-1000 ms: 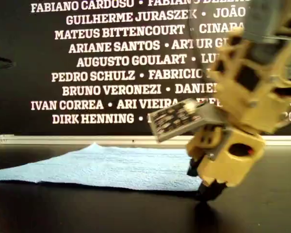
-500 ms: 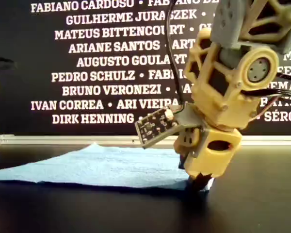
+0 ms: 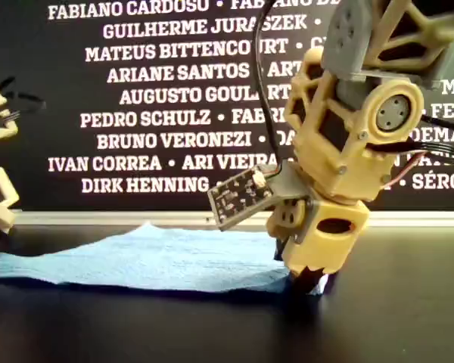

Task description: Fold a cloth

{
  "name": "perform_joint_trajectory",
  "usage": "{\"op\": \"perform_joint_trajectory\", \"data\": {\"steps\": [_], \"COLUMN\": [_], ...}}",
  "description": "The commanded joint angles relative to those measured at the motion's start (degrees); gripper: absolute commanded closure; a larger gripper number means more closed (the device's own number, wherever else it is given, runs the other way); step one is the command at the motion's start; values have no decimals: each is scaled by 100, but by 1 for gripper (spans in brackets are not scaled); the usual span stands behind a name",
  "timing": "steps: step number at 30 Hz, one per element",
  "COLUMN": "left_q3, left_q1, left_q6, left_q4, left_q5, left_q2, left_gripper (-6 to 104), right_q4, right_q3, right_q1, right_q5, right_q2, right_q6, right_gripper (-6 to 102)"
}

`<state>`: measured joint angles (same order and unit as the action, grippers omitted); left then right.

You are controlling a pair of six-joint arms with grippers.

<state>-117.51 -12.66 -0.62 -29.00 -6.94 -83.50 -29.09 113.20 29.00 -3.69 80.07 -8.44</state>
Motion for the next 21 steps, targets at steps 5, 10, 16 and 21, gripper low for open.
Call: {"op": "perform_joint_trajectory", "data": {"steps": [5, 10, 16, 21], "left_q3": [44, 123, 431, 439], "left_q1": [-97, -97, -97, -105], "left_q6": [-26, -35, 62, 70], "left_q4": [26, 44, 44, 53], "left_q5": [62, -26, -35, -53], "left_q2": [35, -44, 53, 53], "left_gripper": [20, 42, 66, 81], "right_q4": [149, 149, 149, 149], "right_q3": [-229, -387, -387, -387], "right_q1": [-149, -378, -404, -396], "right_q5": [53, 9, -62, -62], "right_q2": [62, 44, 53, 18], "right_q6": [-44, -53, -53, -53], "right_gripper": [42, 62, 75, 87]}}
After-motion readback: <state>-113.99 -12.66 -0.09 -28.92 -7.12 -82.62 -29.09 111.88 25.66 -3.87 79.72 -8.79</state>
